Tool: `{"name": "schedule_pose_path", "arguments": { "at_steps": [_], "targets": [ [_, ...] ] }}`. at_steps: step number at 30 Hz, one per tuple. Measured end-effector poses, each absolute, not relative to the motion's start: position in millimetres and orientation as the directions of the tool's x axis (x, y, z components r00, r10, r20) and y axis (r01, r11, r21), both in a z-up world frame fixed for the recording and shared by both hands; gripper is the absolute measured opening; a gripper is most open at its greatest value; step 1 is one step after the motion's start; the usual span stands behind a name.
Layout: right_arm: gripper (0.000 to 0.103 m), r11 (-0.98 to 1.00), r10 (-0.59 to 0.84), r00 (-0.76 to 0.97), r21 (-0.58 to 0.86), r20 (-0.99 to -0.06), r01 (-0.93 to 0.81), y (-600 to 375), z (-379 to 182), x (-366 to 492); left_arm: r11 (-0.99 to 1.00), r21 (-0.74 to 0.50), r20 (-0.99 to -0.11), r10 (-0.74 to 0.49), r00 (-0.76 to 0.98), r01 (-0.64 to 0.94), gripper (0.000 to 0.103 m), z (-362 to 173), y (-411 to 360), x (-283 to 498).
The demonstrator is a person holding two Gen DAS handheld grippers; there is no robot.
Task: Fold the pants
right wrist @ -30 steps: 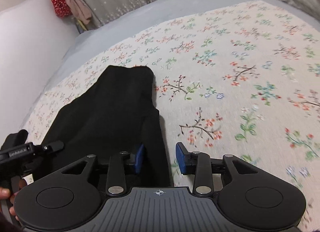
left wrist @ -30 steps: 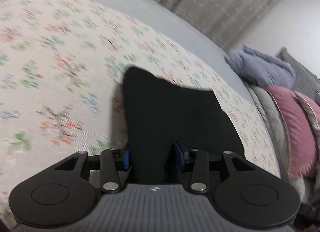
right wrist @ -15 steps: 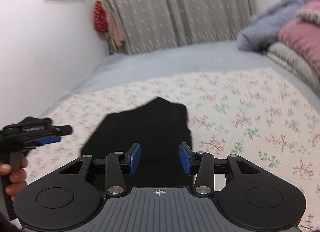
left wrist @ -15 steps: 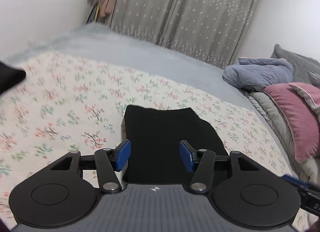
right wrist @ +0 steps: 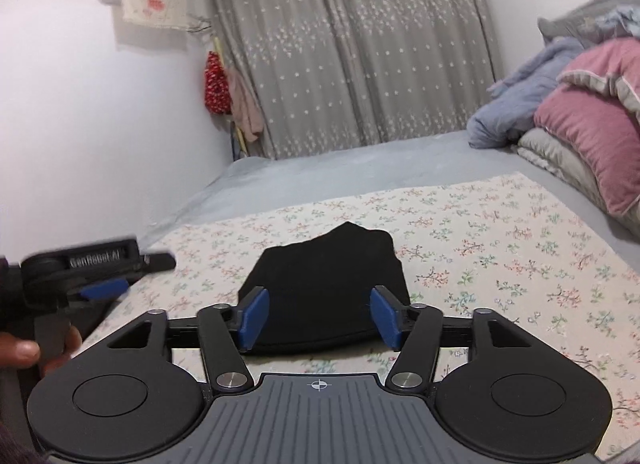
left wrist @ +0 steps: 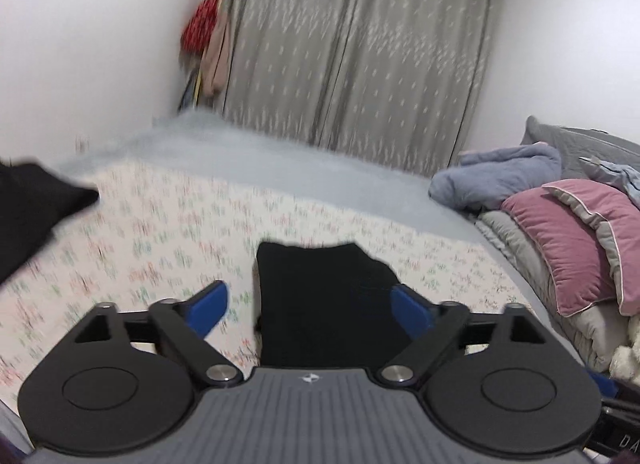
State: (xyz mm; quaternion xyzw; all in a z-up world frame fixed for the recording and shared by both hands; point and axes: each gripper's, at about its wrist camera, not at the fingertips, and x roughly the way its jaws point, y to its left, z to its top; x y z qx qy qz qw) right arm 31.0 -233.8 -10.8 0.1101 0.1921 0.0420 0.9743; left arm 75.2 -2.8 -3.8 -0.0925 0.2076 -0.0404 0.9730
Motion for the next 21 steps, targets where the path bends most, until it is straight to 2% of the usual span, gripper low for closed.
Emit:
{"name": "schedule_pose_path", "arguments": {
  "at_steps": [4,6,12,17,21],
  "targets": [
    [0.076,0.972,0.129,0.926,0.23,-0.355,-0.047,-225.9,0.6,18.9,0.986,-0.15,-0.374,-0.128,0.918,0.076,0.093,-3.7,-12.5,69.0],
    [0.082,0.977,0.127,0.923,0.209,-0.365,-0.052,-221.0,-3.0,19.2,0.991,-0.121,-0.373,-0.091,0.923,0.049,0.093,-11.6,-13.3,73.7],
    [0.101,0.982,0.049,0.916,0.185,-0.399,0.028,-221.6,-34.2,35.2,0.996,-0.087,-0.448,-0.066,0.892,0.03,0.093,-43.1,-8.5,90.6],
    [0.103,0.994,0.0,0.906,0.103,-0.422,0.048,-213.2,-50.6,40.7,0.999,-0.039,-0.458,-0.029,0.889,0.013,0.093,-53.7,-5.3,93.7],
    [0.103,0.99,-0.01,0.907,0.126,-0.421,0.069,-216.2,-53.7,44.0,1.0,-0.022,-0.449,-0.016,0.894,0.007,0.093,-56.2,-3.6,88.9]
  ]
}}
